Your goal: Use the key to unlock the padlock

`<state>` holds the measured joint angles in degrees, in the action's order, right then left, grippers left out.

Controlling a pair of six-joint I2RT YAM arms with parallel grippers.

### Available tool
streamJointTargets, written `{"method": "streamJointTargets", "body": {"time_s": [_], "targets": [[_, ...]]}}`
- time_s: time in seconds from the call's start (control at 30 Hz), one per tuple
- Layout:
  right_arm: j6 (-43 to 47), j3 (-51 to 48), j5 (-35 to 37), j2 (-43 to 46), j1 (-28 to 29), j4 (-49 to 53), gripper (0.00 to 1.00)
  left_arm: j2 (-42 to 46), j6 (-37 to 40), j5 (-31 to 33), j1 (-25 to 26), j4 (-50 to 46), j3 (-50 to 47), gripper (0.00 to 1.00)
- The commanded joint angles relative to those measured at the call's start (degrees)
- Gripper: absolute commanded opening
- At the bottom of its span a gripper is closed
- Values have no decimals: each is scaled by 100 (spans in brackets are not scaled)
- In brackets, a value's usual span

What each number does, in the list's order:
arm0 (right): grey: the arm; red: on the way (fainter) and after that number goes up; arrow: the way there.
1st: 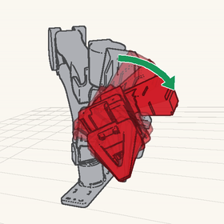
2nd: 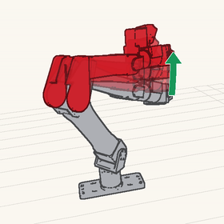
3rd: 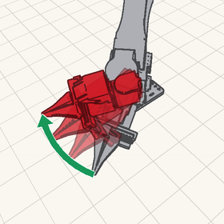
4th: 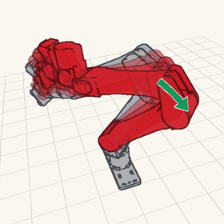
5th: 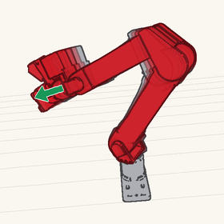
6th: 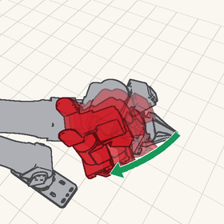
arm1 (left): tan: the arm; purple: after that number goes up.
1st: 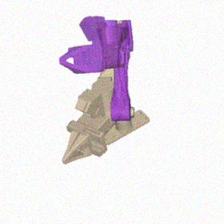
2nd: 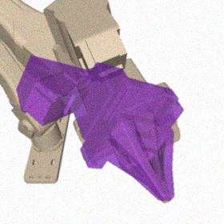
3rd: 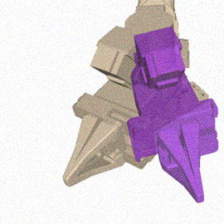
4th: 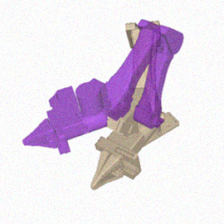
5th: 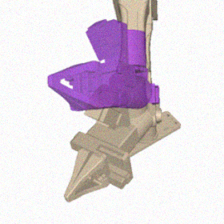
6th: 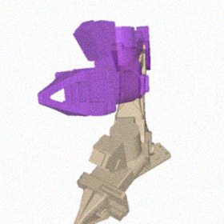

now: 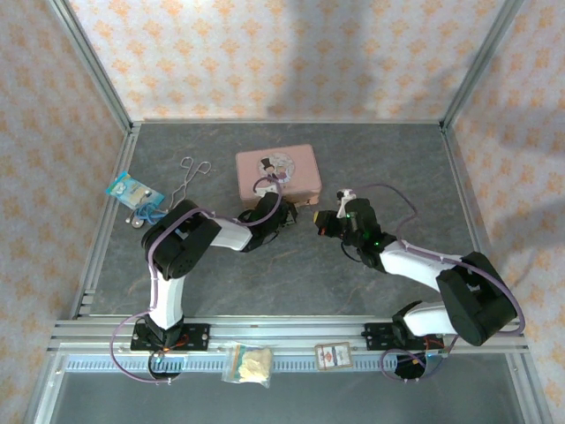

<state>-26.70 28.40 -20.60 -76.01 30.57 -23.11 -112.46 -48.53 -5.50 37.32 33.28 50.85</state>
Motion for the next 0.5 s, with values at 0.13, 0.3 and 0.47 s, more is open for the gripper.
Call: {"method": "streamJointTargets", "body": {"time_s": [0.13, 0.3, 0.47], "targets": [[-748, -413, -423, -203, -24, -958, 0, 278, -1095, -1034, -171, 934, -451, 0], [-1321, -719, -842, -588, -24, -2020, 0, 278, -1835, -1348, -215, 1932, -739, 0], [-1696, -713, -1332, -1170, -24, -2823, 0, 278, -2238, -1522, -226, 2587, -866, 0]]}}
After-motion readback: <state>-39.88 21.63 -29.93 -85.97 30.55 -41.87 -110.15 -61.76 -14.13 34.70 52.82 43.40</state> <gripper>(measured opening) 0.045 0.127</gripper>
